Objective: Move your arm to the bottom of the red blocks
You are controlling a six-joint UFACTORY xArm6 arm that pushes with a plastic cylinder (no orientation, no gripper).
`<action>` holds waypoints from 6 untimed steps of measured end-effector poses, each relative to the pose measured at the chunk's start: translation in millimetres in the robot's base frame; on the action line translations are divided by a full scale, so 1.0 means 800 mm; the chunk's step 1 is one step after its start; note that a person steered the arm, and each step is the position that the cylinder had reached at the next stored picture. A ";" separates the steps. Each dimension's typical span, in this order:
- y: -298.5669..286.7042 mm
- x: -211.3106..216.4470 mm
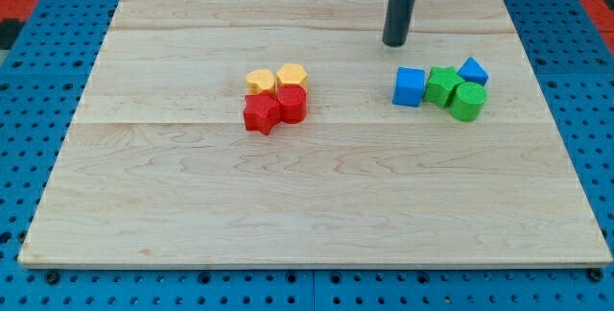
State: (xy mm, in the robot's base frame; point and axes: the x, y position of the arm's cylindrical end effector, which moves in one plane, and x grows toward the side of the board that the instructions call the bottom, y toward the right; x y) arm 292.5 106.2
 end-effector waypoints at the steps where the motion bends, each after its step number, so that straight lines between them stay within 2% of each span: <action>1: -0.083 0.000; 2: -0.153 0.002; 3: -0.216 0.027; 4: -0.241 0.055; 5: -0.306 0.112; 6: -0.333 0.194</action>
